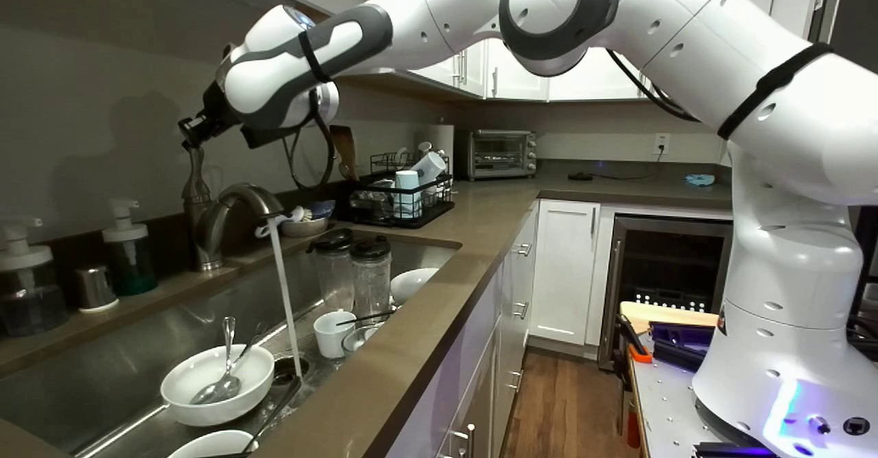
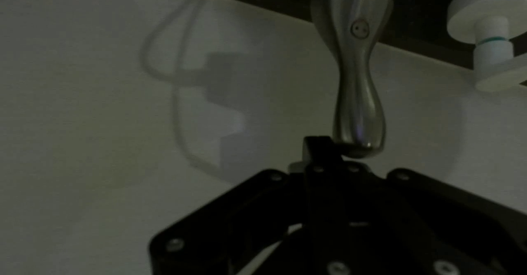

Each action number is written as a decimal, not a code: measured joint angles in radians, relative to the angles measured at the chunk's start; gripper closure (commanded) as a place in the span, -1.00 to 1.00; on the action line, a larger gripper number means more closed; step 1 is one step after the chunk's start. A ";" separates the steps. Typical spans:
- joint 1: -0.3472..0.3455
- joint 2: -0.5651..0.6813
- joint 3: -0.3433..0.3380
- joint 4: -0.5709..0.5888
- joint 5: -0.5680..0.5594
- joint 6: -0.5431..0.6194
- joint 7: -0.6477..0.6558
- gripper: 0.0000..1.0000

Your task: Push the faucet handle down

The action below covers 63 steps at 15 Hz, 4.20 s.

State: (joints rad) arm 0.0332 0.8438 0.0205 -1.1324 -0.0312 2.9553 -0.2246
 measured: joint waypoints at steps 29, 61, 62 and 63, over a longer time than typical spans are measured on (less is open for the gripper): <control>0.151 -0.246 -0.179 -0.455 0.005 0.297 0.072 1.00; 0.013 -0.119 0.001 -0.193 -0.001 0.046 0.071 1.00; 0.012 -0.127 0.003 -0.205 -0.001 0.046 0.071 1.00; 0.010 -0.136 0.004 -0.219 -0.001 0.046 0.071 1.00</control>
State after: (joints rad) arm 0.0434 0.7079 0.0243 -1.3519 -0.0326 3.0014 -0.1531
